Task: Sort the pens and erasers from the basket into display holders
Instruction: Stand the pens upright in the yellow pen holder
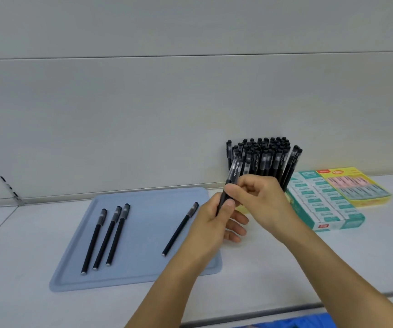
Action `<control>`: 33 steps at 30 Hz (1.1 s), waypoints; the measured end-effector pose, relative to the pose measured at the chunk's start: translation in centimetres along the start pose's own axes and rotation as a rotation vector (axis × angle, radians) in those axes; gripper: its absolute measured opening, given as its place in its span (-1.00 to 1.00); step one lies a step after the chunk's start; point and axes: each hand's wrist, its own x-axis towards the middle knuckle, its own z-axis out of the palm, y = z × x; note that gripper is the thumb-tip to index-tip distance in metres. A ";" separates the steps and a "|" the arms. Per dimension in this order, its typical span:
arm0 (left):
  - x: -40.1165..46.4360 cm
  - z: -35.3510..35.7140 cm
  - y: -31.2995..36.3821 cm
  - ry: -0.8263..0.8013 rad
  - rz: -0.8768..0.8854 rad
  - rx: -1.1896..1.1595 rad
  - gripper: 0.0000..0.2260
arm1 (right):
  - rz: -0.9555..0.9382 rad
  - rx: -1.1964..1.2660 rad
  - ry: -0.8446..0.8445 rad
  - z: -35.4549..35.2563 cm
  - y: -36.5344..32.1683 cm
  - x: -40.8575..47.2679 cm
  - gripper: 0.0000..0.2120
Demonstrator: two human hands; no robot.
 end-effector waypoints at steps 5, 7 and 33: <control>0.2 -0.4 -0.5 0.199 -0.044 0.107 -0.79 | 0.029 -0.015 0.272 -2.6 1.2 0.6 -0.77; 0.4 -1.0 -0.8 0.289 -0.053 0.133 -0.79 | 0.010 -0.227 0.349 -3.6 2.0 1.0 -0.76; 1.7 1.5 0.4 0.130 0.239 0.495 -0.84 | -0.112 -0.104 0.239 -3.7 0.8 0.4 -0.83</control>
